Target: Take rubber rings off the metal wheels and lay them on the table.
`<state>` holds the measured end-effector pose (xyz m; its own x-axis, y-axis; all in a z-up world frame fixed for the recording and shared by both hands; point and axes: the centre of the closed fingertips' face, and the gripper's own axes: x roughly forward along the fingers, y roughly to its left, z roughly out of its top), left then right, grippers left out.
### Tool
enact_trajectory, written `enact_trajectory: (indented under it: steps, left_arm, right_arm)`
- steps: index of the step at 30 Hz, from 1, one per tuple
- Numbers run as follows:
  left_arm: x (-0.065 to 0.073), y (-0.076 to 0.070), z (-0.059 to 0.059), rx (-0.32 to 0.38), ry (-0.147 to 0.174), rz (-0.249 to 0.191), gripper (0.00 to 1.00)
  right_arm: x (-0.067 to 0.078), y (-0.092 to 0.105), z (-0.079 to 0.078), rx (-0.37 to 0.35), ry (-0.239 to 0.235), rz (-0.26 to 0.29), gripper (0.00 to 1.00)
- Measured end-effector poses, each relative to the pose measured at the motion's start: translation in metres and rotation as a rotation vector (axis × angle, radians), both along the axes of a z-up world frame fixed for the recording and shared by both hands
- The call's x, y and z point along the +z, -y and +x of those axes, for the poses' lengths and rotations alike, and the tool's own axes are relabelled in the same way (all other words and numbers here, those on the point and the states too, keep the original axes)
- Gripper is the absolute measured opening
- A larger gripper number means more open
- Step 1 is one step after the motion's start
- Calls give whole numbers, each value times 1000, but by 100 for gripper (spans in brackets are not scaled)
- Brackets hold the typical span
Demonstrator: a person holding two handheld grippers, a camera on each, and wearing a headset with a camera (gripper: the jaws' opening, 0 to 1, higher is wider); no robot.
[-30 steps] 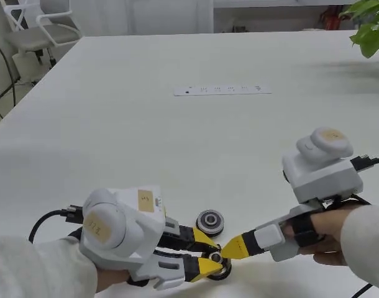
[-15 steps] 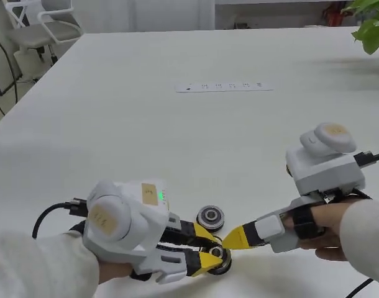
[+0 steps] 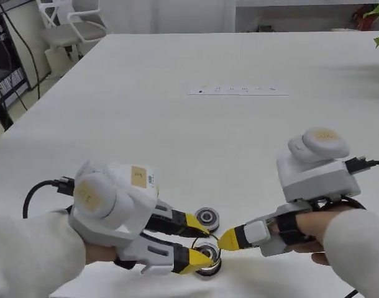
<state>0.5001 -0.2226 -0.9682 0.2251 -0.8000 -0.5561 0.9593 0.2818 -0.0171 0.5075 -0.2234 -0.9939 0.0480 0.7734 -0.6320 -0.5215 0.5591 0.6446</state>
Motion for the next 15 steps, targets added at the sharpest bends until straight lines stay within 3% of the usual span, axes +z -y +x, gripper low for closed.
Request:
enact_trajectory:
  steps: [6, 9, 15]
  left_arm:
    - [29, -7, 0, 56, 15, -48, 30]
    - [40, -13, -2, 77, -5, -49, 38]
    - [72, -26, -7, 128, 45, -60, 52]
  right_arm:
    - [-1, 2, -2, -2, -11, -6, 0]
    - [2, 4, 0, -8, -11, 1, 0]
    - [8, 10, 1, -14, -5, 24, 0]
